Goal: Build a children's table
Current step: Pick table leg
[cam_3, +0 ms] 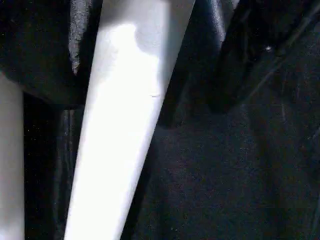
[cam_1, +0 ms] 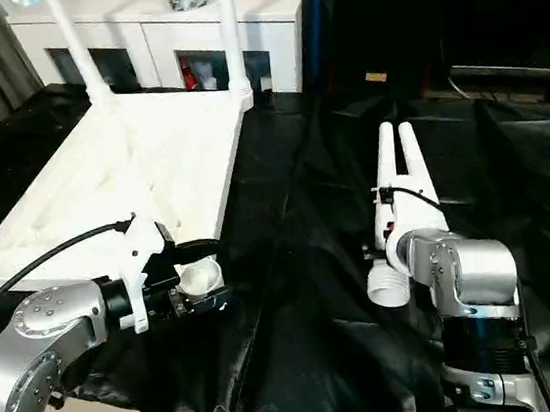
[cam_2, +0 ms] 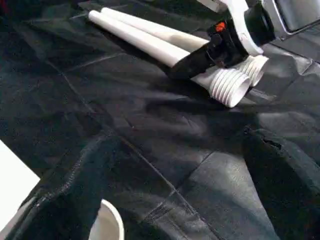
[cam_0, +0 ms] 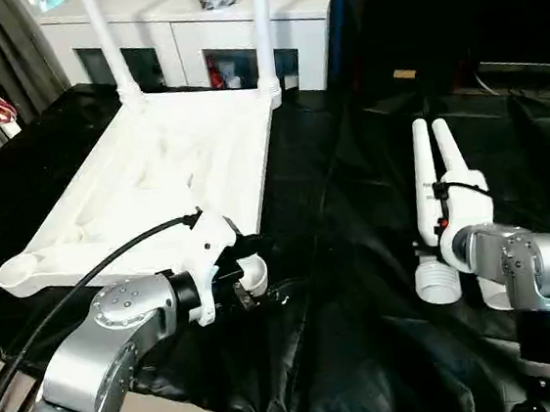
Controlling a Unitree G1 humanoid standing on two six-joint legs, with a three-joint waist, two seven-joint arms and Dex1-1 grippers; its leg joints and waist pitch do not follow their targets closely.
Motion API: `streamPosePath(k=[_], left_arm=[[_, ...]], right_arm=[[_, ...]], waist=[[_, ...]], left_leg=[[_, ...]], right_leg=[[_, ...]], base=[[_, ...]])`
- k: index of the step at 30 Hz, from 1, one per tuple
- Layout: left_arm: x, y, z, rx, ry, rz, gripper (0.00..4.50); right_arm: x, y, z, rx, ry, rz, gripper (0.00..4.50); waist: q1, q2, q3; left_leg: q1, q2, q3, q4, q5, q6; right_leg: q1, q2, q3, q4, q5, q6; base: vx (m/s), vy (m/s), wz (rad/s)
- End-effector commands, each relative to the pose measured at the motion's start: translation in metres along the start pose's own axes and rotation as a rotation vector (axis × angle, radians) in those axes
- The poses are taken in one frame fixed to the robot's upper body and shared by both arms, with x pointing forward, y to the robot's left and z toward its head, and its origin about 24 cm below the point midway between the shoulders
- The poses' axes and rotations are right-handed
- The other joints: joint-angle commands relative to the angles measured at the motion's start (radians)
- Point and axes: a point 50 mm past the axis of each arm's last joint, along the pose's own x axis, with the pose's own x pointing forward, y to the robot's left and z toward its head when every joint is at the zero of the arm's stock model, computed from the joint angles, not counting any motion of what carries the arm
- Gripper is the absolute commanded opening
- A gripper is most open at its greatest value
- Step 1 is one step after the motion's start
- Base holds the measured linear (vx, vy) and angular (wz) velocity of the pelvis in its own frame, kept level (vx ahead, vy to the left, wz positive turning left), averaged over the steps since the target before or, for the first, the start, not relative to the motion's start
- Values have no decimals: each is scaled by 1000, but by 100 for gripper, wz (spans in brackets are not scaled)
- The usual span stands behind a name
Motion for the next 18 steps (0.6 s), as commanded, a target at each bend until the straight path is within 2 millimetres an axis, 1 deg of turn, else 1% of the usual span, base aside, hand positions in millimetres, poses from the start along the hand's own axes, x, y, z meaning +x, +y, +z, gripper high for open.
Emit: streamPosePath(k=[1, 3, 4, 5, 8, 12, 13, 16, 17, 18], left_arm=[[0, -1, 5, 27, 3, -18, 450], [0, -1, 5, 35, 20, -32, 450], [0, -1, 4, 38, 27, -38, 450], [-1, -1, 4, 41, 34, -41, 450], [0, 0, 4, 44, 41, -42, 450], [0, 2, 5, 49, 39, -38, 450], [0, 2, 5, 49, 39, -38, 450], [1, 4, 7, 55, 29, -27, 450], [2, 7, 9, 61, 18, -14, 450], [2, 8, 10, 63, 13, -8, 450]], right_arm=[[1, 3, 2, 8, 15, 17, 404], [3, 4, -1, 9, 28, 22, 389], [3, 4, -2, 10, 32, 24, 389], [4, 4, -2, 12, 34, 25, 369], [5, 3, -2, 19, 35, 24, 349], [5, 1, -2, 42, 32, 18, 312], [5, 1, -2, 42, 32, 18, 304], [5, -2, 0, 64, 18, 15, 277], [3, -2, 2, 79, 1, 25, 277], [3, -2, 3, 81, -6, 31, 269]], waist=[[5, -5, -55], [5, -5, -53], [6, -5, -53], [6, -6, -54], [6, -4, -54], [6, -4, -55], [7, -2, -55], [6, -4, -56], [6, -4, -56], [6, -9, -57]], left_leg=[[21, 72, -26, -71, -129, -50], [22, 72, -26, -72, -137, -52], [22, 72, -26, -73, -141, -54], [23, 72, -26, -72, -140, -54], [22, 72, -27, -73, -138, -59], [21, 71, -26, -72, -137, -60], [22, 71, -26, -72, -135, -60], [21, 71, -26, -71, -127, -59], [20, 70, -25, -71, -120, -58], [21, 70, -24, -70, -118, -57]], right_leg=[[33, -104, 51, -85, -117, -138], [31, -105, 51, -86, -129, -135], [31, -105, 51, -86, -136, -134], [32, -105, 51, -86, -139, -131], [32, -105, 51, -85, -132, -131], [33, -105, 52, -86, -128, -134], [33, -106, 52, -85, -127, -134], [33, -104, 51, -84, -113, -134], [33, -103, 51, -83, -100, -134], [35, -103, 51, -84, -97, -133]], base=[[0, 0, 0], [0, 0, 0], [0, 0, 0], [0, 0, 0], [0, 0, 0], [0, 0, 0], [0, 0, 0], [0, 0, 0], [0, 0, 0], [0, 0, 0]])
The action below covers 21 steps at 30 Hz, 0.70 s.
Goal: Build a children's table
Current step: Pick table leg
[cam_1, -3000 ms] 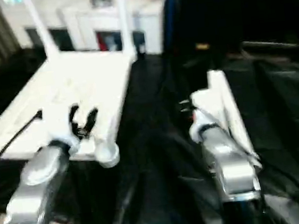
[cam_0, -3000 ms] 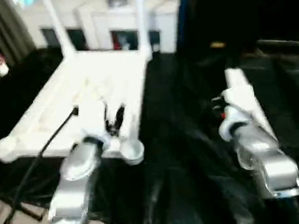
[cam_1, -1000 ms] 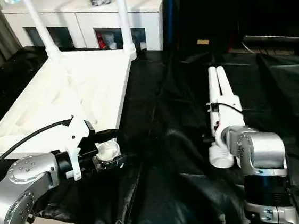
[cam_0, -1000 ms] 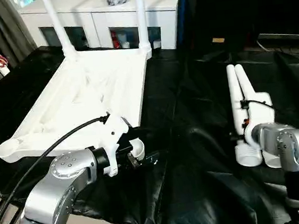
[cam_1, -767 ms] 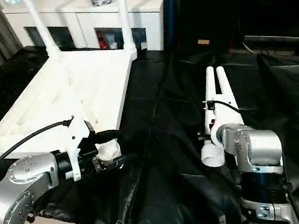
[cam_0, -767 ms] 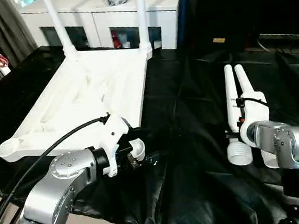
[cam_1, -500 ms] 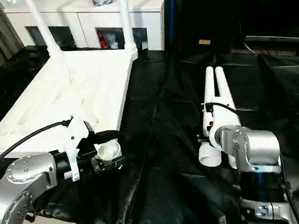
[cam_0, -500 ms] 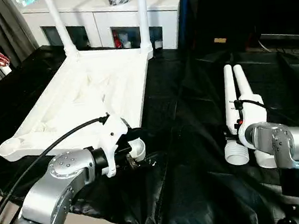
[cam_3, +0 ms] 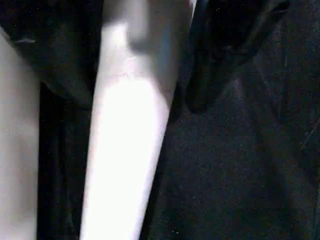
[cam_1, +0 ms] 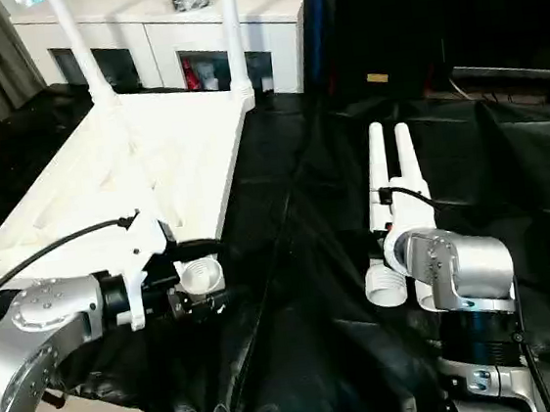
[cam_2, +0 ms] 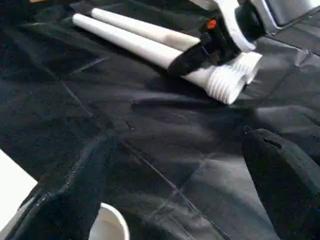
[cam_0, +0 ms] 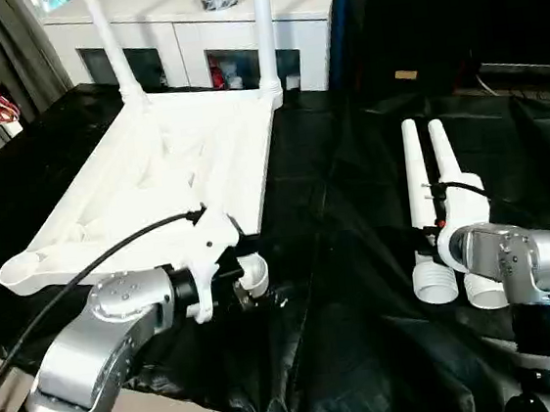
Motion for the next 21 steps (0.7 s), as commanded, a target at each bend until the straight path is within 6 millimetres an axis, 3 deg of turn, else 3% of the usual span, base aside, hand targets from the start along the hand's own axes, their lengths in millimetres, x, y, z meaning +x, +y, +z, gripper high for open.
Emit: streamPosePath(k=[1, 5, 8, 12, 16, 17, 21], left_arm=[[0, 6, 5, 20, -16, 36, 450], [5, 20, 15, -2, -67, 130, 450], [11, 37, 25, -55, -111, 250, 450], [16, 42, 31, -103, -158, 280, 450], [40, 43, 53, -293, -313, 254, 450], [41, 43, 54, -302, -317, 252, 450], [65, 44, 60, -588, -367, 209, 450]], right_arm=[[-1, 2, 4, 24, -28, 35, 255], [-6, 10, 15, 61, -116, 150, 227], [-11, 17, 23, 86, -171, 238, 200], [-14, 18, 26, 110, -190, 273, 192], [-25, 26, 36, 164, -315, 446, 187], [-26, 27, 36, 166, -326, 459, 187], [-53, 48, 40, 140, -499, 789, 186]], waist=[[4, -7, -57], [3, -3, -58], [6, -5, -59], [8, -7, -62], [19, -14, -64], [20, -16, -64], [27, -25, -62]], left_leg=[[20, 70, -25, -70, -116, -54], [20, 69, -22, -66, -120, -47], [19, 71, -26, -65, -104, -36], [18, 71, -24, -62, -75, -29], [20, 72, -17, -54, -70, -10], [14, 74, -19, -55, -65, 2], [8, 70, -19, -49, -52, 50]], right_leg=[[36, -104, 51, -83, -94, -133], [35, -105, 52, -84, -81, -142], [40, -107, 50, -83, -68, -148], [41, -105, 49, -78, -30, -153], [42, -113, 50, -83, -20, -185], [45, -113, 49, -79, -13, -190], [50, -116, 45, -82, -2, -189]], base=[[0, 0, 0], [0, 0, 0], [0, 0, 0], [0, 0, 0], [0, 0, 0], [0, 0, 0], [0, 0, 0]])
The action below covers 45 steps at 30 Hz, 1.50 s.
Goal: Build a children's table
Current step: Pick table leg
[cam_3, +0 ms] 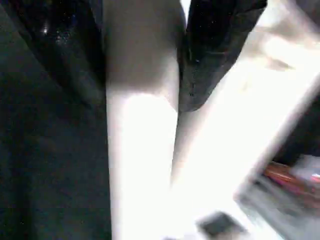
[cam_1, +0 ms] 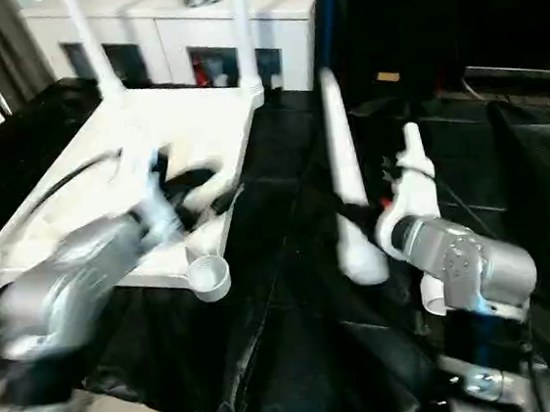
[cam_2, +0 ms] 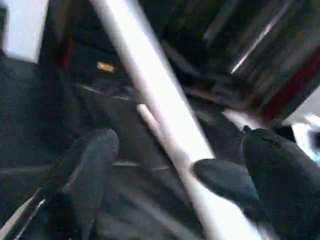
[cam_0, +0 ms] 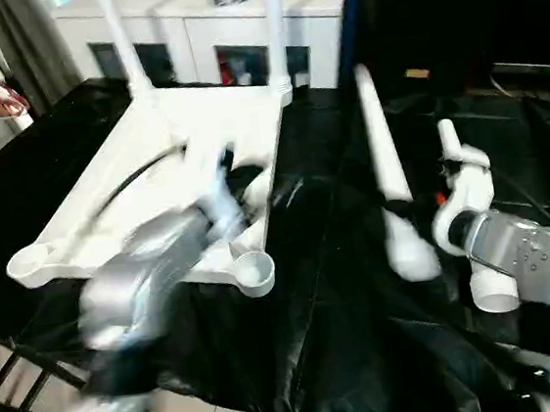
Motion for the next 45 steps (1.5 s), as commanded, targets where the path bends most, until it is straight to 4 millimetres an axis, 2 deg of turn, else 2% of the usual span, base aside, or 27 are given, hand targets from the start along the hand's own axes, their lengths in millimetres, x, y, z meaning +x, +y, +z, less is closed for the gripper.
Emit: streamPosePath(k=[1, 2, 5, 6, 7, 8, 9, 12, 14, 16, 19, 20, 25, 26, 28, 31, 35, 36, 37, 39, 40, 42, 43, 45], left_arm=[[0, 6, -3, -75, 22, 35, 450], [5, 2, -4, -139, 14, 5, 450], [17, -14, 0, -278, -19, -95, 450], [18, -16, 1, -284, -22, -102, 450], [20, -21, 3, -314, -38, -134, 450], [21, -24, 6, -326, -50, -155, 450], [21, -27, 8, -342, -64, -179, 450], [21, -38, 19, -414, -114, -269, 450], [20, -43, 21, -426, -116, -307, 450], [20, -42, 18, -422, -93, -288, 450], [23, -33, 12, -384, -47, -153, 450], [24, -30, 11, -366, -35, -107, 420], [29, -25, 12, -371, -26, -8, 394], [29, -24, 13, -371, -28, -1, 371], [30, -23, 15, -369, -39, 17, 367], [30, -22, 19, -368, -59, 25, 330], [30, -24, 24, -371, -78, 17, 314], [30, -24, 25, -373, -80, 14, 295], [30, -25, 25, -373, -82, 11, 295], [30, -25, 26, -374, -84, 7, 278], [30, -26, 26, -370, -84, -1, 270], [30, -29, 28, -352, -84, -46, 262], [29, -32, 29, -343, -84, -68, 240], [29, -34, 29, -334, -83, -91, 233]], right_arm=[[-4, 16, 9, -25, -69, 134, 186], [-7, 23, 7, -34, -67, 204, 186], [-15, 40, 2, -55, -42, 342, 186], [-15, 41, 1, -56, -41, 346, 186], [-16, 43, 0, -56, -38, 369, 186], [-16, 43, -1, -59, -33, 370, 186], [-16, 43, -2, -61, -29, 371, 186], [-16, 43, -5, -68, -15, 366, 186], [-16, 44, -6, -81, -8, 370, 186], [-17, 47, -7, -92, -4, 384, 186], [-15, 50, -7, -142, -12, 384, 186], [-14, 51, -8, -163, -9, 375, 186], [-3, 57, -16, -223, 16, 350, 186], [-2, 57, -16, -224, 15, 347, 186], [0, 58, -17, -234, 12, 339, 186], [3, 60, -17, -253, 8, 328, 186], [5, 60, -18, -267, 3, 322, 186], [6, 60, -18, -271, 1, 318, 186], [6, 60, -18, -274, 0, 316, 186], [6, 60, -18, -277, -1, 315, 186], [6, 60, -18, -285, -2, 312, 186], [7, 60, -18, -294, -2, 309, 186], [7, 60, -18, -291, -1, 312, 221], [7, 60, -18, -283, 1, 318, 256]], waist=[[9, -23, -65], [7, -25, -65], [18, -14, -65], [15, -18, -63], [22, -19, -62], [21, -21, -61], [22, -15, -60], [23, -16, -58], [24, -17, -58], [24, -18, -59], [24, -19, -60], [24, -19, -60], [23, -17, -62], [22, -17, -61], [23, -15, -62], [23, -14, -65], [22, -12, -68], [23, -12, -68], [23, -10, -67], [22, -13, -67], [23, -6, -66], [22, -10, -66], [22, -6, -66], [22, -8, -66]], left_leg=[[12, 70, -24, -50, -51, 50], [7, 68, -24, -51, -32, 59], [15, 72, -27, -50, -51, 59], [12, 72, -26, -51, -58, 56], [14, 73, -27, -52, -72, 48], [13, 73, -26, -53, -79, 46], [13, 73, -28, -55, -88, 36], [13, 71, -29, -56, -100, 16], [13, 72, -29, -58, -102, 15], [13, 74, -30, -60, -98, 15], [11, 75, -32, -62, -88, 16], [10, 75, -33, -61, -85, 17], [11, 75, -34, -61, -78, 9], [11, 74, -33, -61, -81, 10], [11, 76, -34, -62, -77, 8], [11, 77, -35, -61, -69, 13], [11, 79, -35, -58, -49, 22], [11, 79, -34, -57, -47, 27], [10, 79, -34, -57, -47, 29], [9, 77, -33, -57, -51, 30], [9, 78, -35, -56, -55, 29], [10, 79, -34, -58, -68, 24], [10, 79, -34, -58, -68, 23], [10, 79, -34, -57, -66, 24]], right_leg=[[51, -115, 47, -83, -10, -184], [53, -112, 45, -81, -10, -176], [44, -113, 46, -88, -48, -180], [45, -111, 46, -90, -59, -181], [44, -113, 46, -94, -89, -177], [44, -113, 47, -94, -103, -175], [43, -113, 46, -97, -132, -170], [41, -112, 48, -99, -166, -158], [41, -111, 48, -101, -176, -143], [40, -110, 49, -101, -170, -127], [42, -111, 49, -100, -135, -113], [43, -112, 49, -99, -130, -110], [43, -112, 47, -98, -103, -103], [41, -111, 48, -99, -105, -106], [41, -113, 48, -98, -90, -114], [43, -112, 46, -93, -49, -125], [43, -113, 45, -86, 23, -150], [43, -114, 45, -85, 35, -155], [43, -114, 45, -84, 35, -157], [45, -115, 45, -86, 28, -159], [44, -116, 45, -87, 19, -160], [45, -115, 45, -89, -4, -157], [44, -115, 46, -89, -5, -156], [45, -114, 46, -88, 4, -157]], base=[[0, 0, 0], [0, 0, 0], [0, 0, 0], [0, 0, 0], [0, 0, 0], [0, 0, 0], [0, 0, 0], [0, 0, 0], [0, 0, 0], [0, 0, 0], [0, 0, 0], [0, 0, 0], [0, 0, 0], [0, 0, 0], [0, 0, 0], [0, 0, 0], [0, 0, 0], [0, 0, 0], [0, 0, 0], [0, 0, 0], [0, 0, 0], [0, 0, 0], [0, 0, 0], [0, 0, 0]])
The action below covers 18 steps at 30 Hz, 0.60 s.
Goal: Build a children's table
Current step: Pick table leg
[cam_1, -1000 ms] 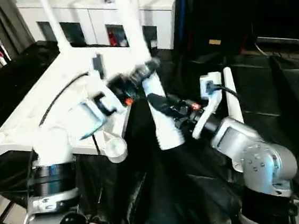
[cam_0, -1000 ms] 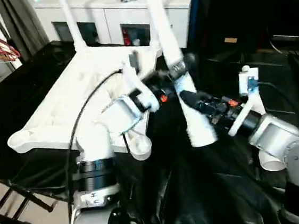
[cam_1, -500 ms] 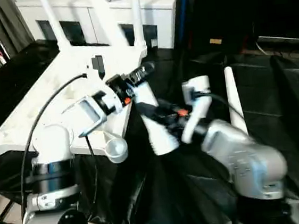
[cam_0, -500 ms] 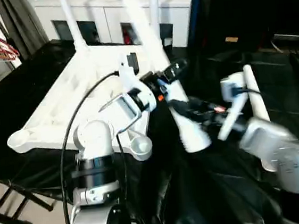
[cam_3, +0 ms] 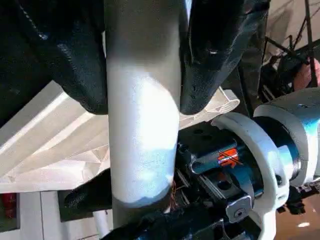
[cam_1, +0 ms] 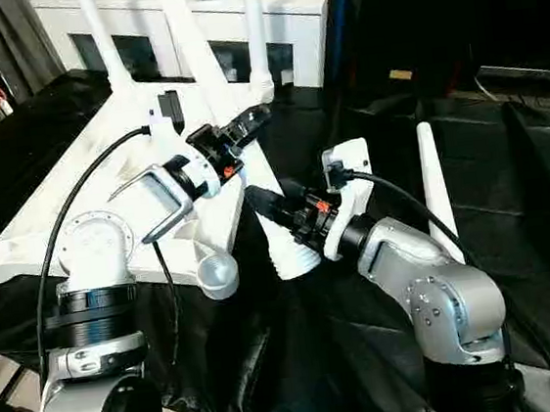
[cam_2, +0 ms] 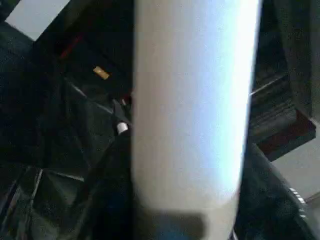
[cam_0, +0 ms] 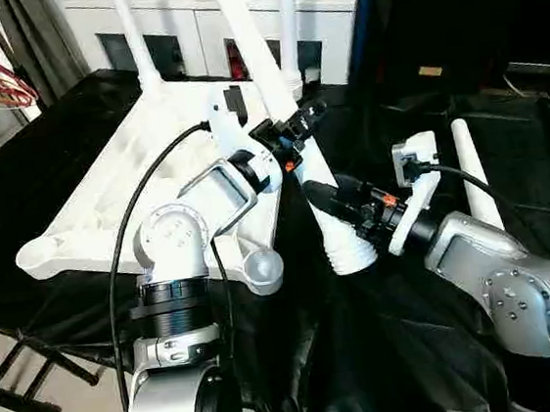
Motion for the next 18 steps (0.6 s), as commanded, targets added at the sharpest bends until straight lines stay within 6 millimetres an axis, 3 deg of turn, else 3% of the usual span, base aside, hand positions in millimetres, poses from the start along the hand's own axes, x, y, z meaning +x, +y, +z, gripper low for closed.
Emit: streamPosePath(k=[1, 3, 4, 8, 10, 12, 13, 16, 18], left_arm=[[7, -24, 0, 30, 21, -125, 228], [6, -27, -1, 54, 37, -161, 219], [6, -29, -1, 74, 49, -186, 199], [5, -33, 1, 123, 75, -245, 190], [4, -35, 1, 167, 104, -278, 186], [3, -36, 0, 206, 138, -314, 186], [3, -36, 0, 206, 138, -314, 186], [0, -37, 2, 314, 216, -400, 186], [-1, -37, 5, 347, 238, -428, 185]], right_arm=[[3, 0, 5, -9, -3, 3, 257], [2, -3, 6, -14, 5, -6, 264], [1, -4, 7, -16, 12, -8, 289], [-1, -7, 7, -24, 43, 3, 306], [-3, -8, 6, -21, 73, 17, 336], [-5, -9, 6, -10, 110, 36, 342], [-5, -9, 6, -10, 110, 36, 342], [-13, -11, 6, 37, 212, 99, 343], [-16, -10, 8, 53, 230, 149, 343]], waist=[[1, -8, -68], [1, -6, -68], [1, -5, -67], [-2, -7, -67], [0, -7, -69], [0, -15, -69], [2, -11, -69], [2, -17, -68], [3, -15, -67]], left_leg=[[22, 79, -34, -58, -65, 15], [24, 79, -34, -58, -67, 13], [23, 79, -33, -58, -72, 11], [22, 77, -33, -58, -72, 10], [23, 78, -32, -57, -60, 13], [24, 76, -31, -58, -51, 24], [25, 77, -29, -56, -46, 23], [25, 78, -29, -57, -45, 28], [24, 77, -28, -56, -48, 25]], right_leg=[[47, -115, 46, -72, 0, -166], [45, -114, 46, -72, -2, -170], [44, -113, 46, -72, -9, -172], [47, -113, 47, -73, -11, -166], [48, -112, 47, -69, 1, -162], [48, -111, 47, -71, 2, -161], [46, -112, 47, -68, 3, -164], [47, -111, 47, -70, -23, -162], [46, -113, 46, -71, -38, -162]], base=[[0, 0, 0], [0, 0, 0], [0, 0, 0], [0, 0, 0], [0, 0, 0], [0, 0, 0], [0, 0, 0], [0, 0, 0], [0, 0, 0]])
